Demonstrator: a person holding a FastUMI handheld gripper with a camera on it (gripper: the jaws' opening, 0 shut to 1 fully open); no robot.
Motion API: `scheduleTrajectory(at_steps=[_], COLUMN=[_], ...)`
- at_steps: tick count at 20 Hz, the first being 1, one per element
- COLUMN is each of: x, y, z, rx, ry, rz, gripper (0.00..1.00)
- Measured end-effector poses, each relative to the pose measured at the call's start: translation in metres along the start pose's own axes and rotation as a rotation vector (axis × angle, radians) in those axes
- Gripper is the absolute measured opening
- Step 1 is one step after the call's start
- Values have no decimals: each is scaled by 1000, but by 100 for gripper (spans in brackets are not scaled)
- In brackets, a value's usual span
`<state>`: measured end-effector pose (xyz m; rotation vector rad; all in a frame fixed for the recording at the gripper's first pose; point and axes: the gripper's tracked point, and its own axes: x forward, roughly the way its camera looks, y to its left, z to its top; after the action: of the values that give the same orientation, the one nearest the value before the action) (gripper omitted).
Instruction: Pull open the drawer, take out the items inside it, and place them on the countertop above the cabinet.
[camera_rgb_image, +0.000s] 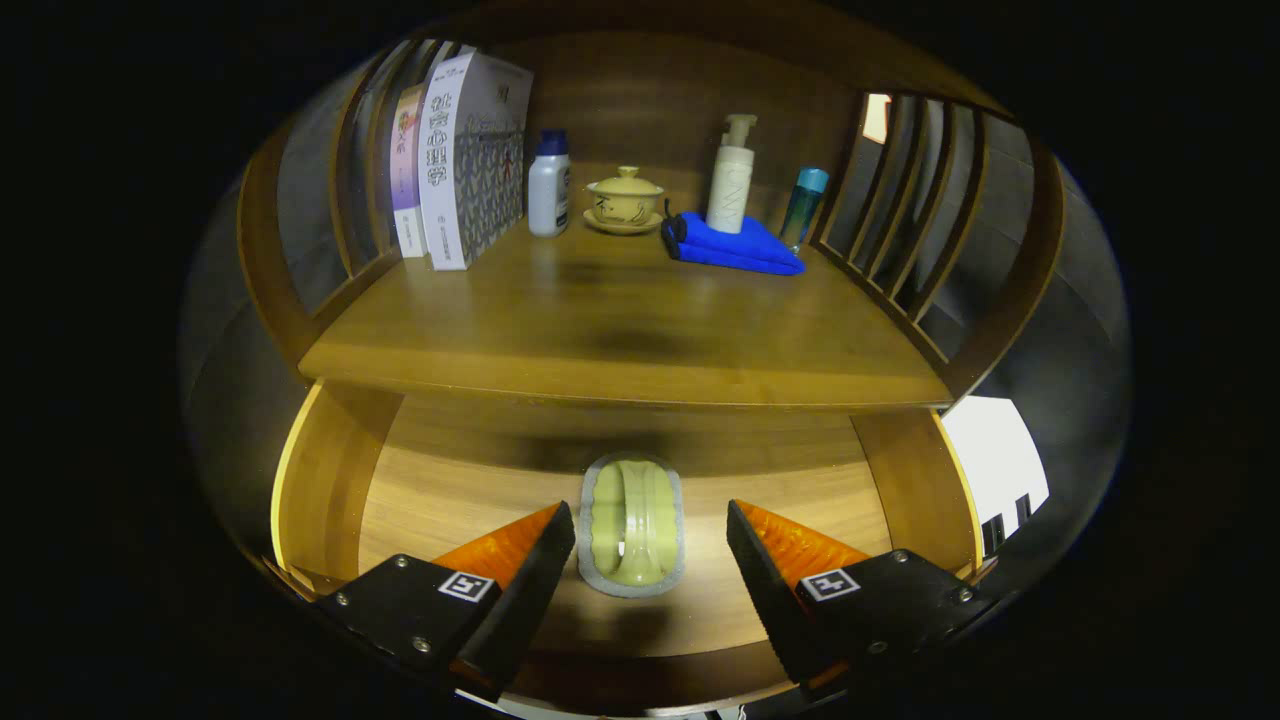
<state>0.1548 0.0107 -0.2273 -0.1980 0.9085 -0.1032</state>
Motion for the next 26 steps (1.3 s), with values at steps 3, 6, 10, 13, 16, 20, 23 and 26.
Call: scheduleTrajectory(at_steps=[3,6,10,13,16,20,23,26], x=[15,24,32,36,32,15,-8,-37], y=[3,5,3,4,3,3,5,0], z=[-13,-20,-27,-34,-36,-47,-43,-29], rx=[-17,0,37,59,61,81,72,42], ry=[80,109,143,161,142,126,74,13], rz=[1,15,14,29,32,38,52,29], gripper=[93,86,65,34,22,9,9,9])
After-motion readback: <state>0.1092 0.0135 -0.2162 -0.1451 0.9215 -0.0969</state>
